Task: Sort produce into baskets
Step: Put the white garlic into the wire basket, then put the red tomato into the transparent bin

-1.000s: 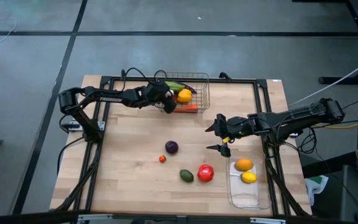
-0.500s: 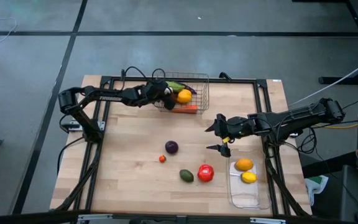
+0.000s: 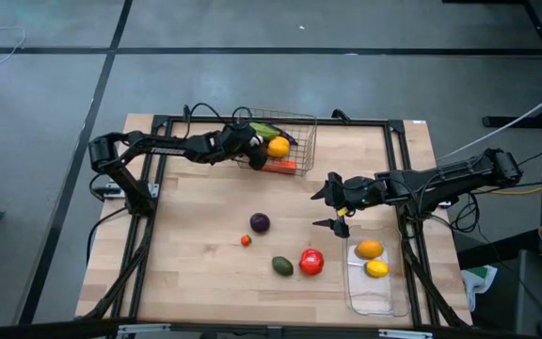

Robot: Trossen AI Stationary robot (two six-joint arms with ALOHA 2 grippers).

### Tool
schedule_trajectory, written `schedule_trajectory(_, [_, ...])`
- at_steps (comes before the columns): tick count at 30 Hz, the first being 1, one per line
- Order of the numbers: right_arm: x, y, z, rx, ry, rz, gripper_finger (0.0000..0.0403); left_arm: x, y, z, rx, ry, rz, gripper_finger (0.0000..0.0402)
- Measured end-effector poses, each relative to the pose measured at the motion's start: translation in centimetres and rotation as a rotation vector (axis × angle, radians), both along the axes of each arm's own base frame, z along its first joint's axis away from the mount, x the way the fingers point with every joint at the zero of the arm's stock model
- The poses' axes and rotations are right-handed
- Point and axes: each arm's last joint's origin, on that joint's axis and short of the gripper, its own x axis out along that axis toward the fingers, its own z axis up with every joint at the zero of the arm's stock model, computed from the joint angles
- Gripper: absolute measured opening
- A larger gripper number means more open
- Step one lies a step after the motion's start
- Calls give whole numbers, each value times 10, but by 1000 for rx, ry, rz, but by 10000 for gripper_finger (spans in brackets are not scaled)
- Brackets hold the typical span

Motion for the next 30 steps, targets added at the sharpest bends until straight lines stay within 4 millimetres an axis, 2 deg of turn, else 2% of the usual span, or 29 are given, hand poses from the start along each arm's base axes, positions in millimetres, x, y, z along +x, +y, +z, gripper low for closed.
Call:
schedule_trajectory(8, [0,0,0,0,0,0,367,0,1,0,9,9,-8,196])
schedule_trajectory(10, [0,0,0,0,0,0,367,0,1,0,-11,1,-67,198])
schedule_trajectory(15, [0,0,0,0,0,0,367,3,1,3,-1,-11,-205,250])
schedule_trajectory(19, [0,0,0,0,0,0,367,1,2,2,-33,-14,-179,292])
schedule_trajectory(23, [0,0,0,0,1,0,367,2,-1,2,-83,-49,-145,303])
schedule_trajectory(26, [0,0,0,0,1,0,367,-1,-2,9,-91,-71,-165,301])
schedule_trajectory(30, [0,0,0,0,-1,0,367,-7,-7,29,-85,-134,-205,300])
